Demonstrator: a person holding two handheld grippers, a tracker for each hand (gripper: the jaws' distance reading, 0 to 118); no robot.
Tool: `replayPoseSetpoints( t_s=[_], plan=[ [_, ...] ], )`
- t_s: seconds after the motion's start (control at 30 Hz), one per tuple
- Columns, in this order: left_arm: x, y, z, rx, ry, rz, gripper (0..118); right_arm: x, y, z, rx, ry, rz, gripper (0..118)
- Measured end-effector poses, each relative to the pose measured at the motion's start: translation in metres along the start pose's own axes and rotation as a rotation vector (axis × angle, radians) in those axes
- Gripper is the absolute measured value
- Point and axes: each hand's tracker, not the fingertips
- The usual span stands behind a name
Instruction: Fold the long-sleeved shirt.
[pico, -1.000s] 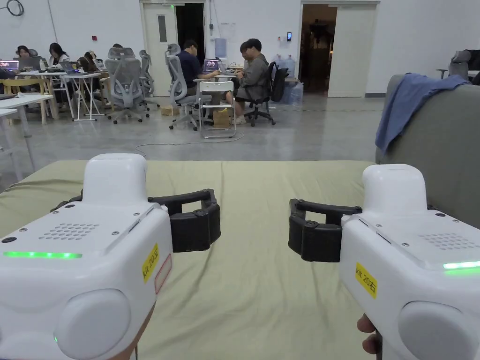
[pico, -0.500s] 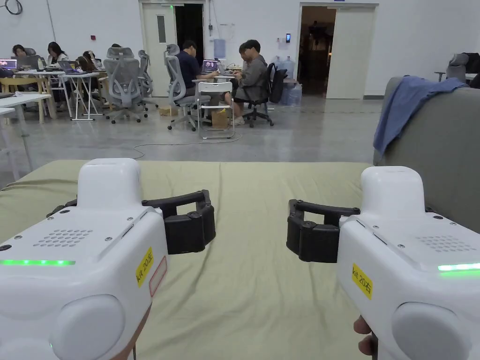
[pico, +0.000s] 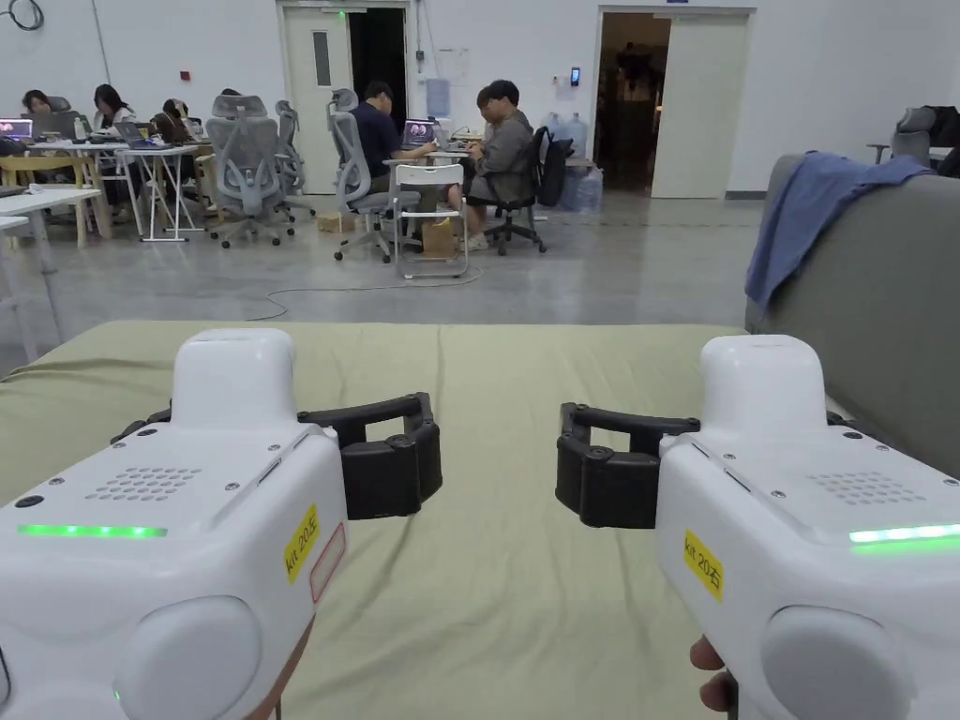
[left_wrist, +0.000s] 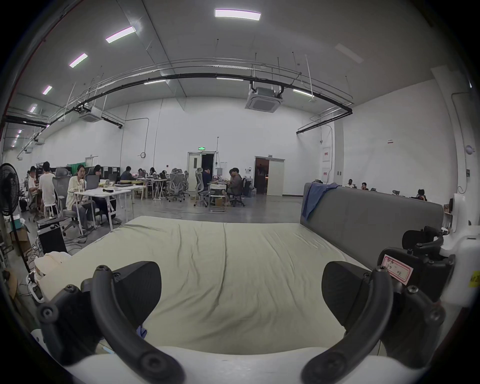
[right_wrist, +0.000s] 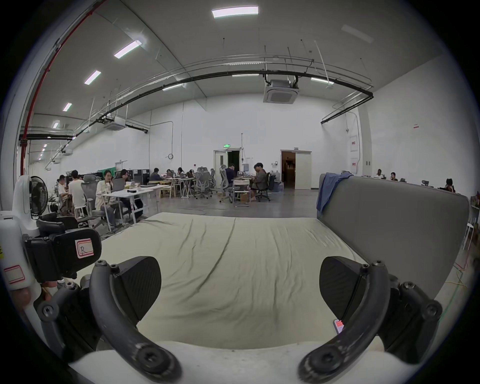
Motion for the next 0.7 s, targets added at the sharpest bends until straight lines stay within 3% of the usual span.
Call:
replayPoseSetpoints(
  t_s=[0.37, 0.5, 0.7],
  plan=[
    [0.0022, 0.0011, -0.0009, -0.002, -0.008, -0.005, 118, 0.0027, 0.0026, -0.0009, -0.005, -0.007, -0.014, 118],
    [0.0026, 0.0011, -0.0031, -0.016, -0.02, -0.001, 118, 0.0004, 0.0029, -0.0054, -0.019, -0.068, -0.016, 118],
    [0.0044, 0.0003, -0.002, -0.015, -0.021, -0.014, 118, 0.0024, 0.0006, -0.0058, -0.034, -0.037, -0.02, 118]
  ],
)
